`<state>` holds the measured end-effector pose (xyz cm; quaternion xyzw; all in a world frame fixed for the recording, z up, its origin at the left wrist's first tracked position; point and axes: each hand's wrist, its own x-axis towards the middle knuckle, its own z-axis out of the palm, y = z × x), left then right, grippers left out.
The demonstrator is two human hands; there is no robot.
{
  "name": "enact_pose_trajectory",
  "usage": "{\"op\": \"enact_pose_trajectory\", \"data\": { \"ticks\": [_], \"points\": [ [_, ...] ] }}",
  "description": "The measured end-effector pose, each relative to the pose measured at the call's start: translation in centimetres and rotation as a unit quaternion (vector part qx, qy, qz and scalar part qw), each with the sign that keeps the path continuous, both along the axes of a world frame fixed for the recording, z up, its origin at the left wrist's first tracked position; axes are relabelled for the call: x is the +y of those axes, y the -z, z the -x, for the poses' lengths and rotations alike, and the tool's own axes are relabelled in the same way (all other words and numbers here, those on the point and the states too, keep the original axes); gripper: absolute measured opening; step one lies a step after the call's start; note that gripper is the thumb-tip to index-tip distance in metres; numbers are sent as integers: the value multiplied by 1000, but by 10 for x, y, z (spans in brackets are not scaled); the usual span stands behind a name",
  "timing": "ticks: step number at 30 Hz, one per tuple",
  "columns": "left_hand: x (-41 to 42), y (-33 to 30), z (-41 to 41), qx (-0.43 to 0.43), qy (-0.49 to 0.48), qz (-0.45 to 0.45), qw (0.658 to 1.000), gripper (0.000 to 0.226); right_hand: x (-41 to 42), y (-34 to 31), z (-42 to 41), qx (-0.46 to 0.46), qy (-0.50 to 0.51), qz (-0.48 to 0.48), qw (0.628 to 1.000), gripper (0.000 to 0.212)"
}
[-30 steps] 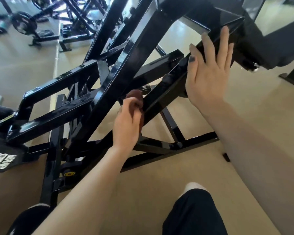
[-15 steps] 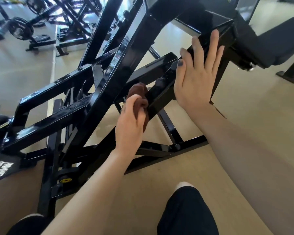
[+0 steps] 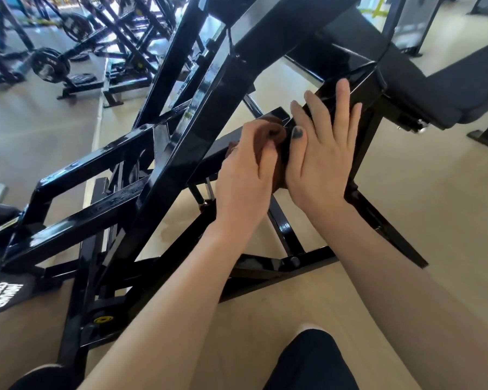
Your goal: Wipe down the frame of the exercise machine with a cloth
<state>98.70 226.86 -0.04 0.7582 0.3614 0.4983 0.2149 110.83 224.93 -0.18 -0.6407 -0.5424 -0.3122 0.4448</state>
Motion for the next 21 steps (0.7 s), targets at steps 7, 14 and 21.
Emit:
{"op": "enact_pose_trajectory", "data": {
  "ticks": [7, 14, 21],
  "points": [
    [-13, 39, 5, 151, -78, -168, 971, 37, -16, -22, -30, 54, -66, -39, 996, 53],
    [-24, 48, -1, 127, -87, -163, 975, 33, -19, -21, -39, 2, -72, -7, 997, 52],
    [-37, 22, -27, 18, -102, -63, 993, 31, -17, -41, -51, 41, -40, 6, 998, 51]
  ]
}}
